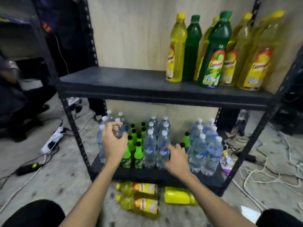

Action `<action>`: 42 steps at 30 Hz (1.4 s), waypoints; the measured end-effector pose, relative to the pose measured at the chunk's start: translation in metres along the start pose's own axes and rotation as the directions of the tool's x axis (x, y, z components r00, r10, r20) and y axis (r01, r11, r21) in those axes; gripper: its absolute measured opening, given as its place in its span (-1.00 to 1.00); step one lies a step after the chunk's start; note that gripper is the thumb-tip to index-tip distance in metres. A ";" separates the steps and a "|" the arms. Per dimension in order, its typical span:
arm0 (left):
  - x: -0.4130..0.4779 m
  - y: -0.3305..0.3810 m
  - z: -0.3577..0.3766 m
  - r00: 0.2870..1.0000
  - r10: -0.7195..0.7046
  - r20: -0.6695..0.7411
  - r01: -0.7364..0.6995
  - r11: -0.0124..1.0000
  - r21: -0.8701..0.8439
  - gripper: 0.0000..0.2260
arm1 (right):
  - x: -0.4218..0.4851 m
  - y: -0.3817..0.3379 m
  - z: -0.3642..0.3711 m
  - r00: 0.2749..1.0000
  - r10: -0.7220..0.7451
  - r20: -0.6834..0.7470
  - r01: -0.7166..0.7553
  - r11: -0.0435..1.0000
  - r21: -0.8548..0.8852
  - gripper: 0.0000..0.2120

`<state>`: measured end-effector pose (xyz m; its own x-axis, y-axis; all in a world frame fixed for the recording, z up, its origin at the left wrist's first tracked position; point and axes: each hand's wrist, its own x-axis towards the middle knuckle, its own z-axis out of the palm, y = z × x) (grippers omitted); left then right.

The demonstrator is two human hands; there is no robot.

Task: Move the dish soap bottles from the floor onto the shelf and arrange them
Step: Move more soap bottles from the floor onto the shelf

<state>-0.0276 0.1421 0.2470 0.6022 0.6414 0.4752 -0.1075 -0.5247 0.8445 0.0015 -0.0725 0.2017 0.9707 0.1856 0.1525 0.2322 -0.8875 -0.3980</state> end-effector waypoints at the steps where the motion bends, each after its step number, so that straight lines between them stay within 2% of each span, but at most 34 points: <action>1: -0.006 -0.032 -0.007 0.985 -0.171 0.026 0.171 0.985 0.004 -0.74 | -0.008 0.001 0.027 0.981 0.018 0.192 -0.022 1.000 0.018 -0.52; 2: -0.011 -0.063 -0.014 0.946 -0.320 0.051 0.319 0.947 0.021 -0.76 | -0.015 0.002 0.052 0.940 0.039 0.338 -0.054 0.998 0.035 -0.47; 4: -0.025 -0.127 -0.026 0.838 -0.531 0.125 0.521 0.847 0.107 -0.75 | -0.025 0.005 0.102 0.860 0.080 0.503 -0.102 0.995 0.015 -0.39; 6: -0.043 -0.187 -0.037 0.708 -0.683 0.177 0.652 0.730 0.205 -0.71 | -0.033 0.010 0.152 0.819 0.111 0.564 -0.109 0.993 -0.037 -0.30; 8: -0.060 -0.243 -0.046 0.609 -0.774 0.173 0.723 0.631 0.281 -0.74 | -0.037 0.015 0.197 0.800 0.133 0.585 -0.099 0.991 -0.090 -0.24; 10: -0.073 -0.293 -0.053 0.548 -0.826 0.132 0.752 0.556 0.353 -0.69 | -0.036 0.019 0.239 0.785 0.131 0.605 -0.055 0.988 -0.143 -0.21; 15: -0.083 -0.372 -0.046 0.427 -0.893 0.139 0.717 0.429 0.549 -0.33 | -0.020 0.032 0.313 0.776 0.119 0.620 0.104 0.944 -0.312 -0.22; 18: -0.077 -0.404 -0.032 0.403 -0.903 0.145 0.657 0.396 0.641 -0.10 | -0.009 0.037 0.340 0.767 0.104 0.633 0.191 0.905 -0.379 -0.24; 21: -0.075 -0.424 -0.018 0.370 -0.916 0.153 0.658 0.375 0.653 -0.04 | -0.005 0.040 0.359 0.754 0.073 0.653 0.266 0.875 -0.405 -0.21; 23: -0.075 -0.433 -0.010 0.367 -0.922 0.122 0.618 0.340 0.708 -0.03 | -0.007 0.039 0.369 0.745 0.059 0.664 0.325 0.837 -0.440 -0.20; 26: -0.075 -0.438 -0.009 0.415 -0.906 0.083 0.526 0.313 0.791 -0.12 | -0.011 0.037 0.376 0.766 0.043 0.642 0.372 0.785 -0.496 -0.28; 30: -0.074 -0.430 -0.016 0.412 -0.905 0.103 0.517 0.325 0.792 -0.34 | -0.011 0.034 0.374 0.767 0.090 0.635 0.290 0.835 -0.468 -0.30; 32: -0.083 -0.419 -0.016 0.420 -0.900 0.118 0.520 0.345 0.781 -0.34 | -0.010 0.035 0.365 0.755 0.115 0.646 0.240 0.868 -0.435 -0.33; 36: -0.103 -0.378 -0.004 0.493 -0.843 0.216 0.539 0.491 0.685 -0.31 | -0.019 0.049 0.328 0.743 0.173 0.646 0.065 0.942 -0.328 -0.34; 39: -0.100 -0.321 0.008 0.566 -0.766 0.305 0.550 0.626 0.553 -0.26 | -0.027 0.062 0.277 0.785 0.204 0.585 -0.082 0.970 -0.228 -0.33; 42: -0.087 -0.250 0.013 0.673 -0.641 0.370 0.493 0.761 0.422 -0.21 | -0.027 0.074 0.207 0.850 0.153 0.505 -0.108 0.987 -0.118 -0.31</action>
<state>-0.0430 0.2105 -0.0084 0.7666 0.5609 -0.3125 0.5488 -0.3197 0.7724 0.0049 -0.0554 -0.0194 0.8913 0.2346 -0.3881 0.1174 -0.9460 -0.3022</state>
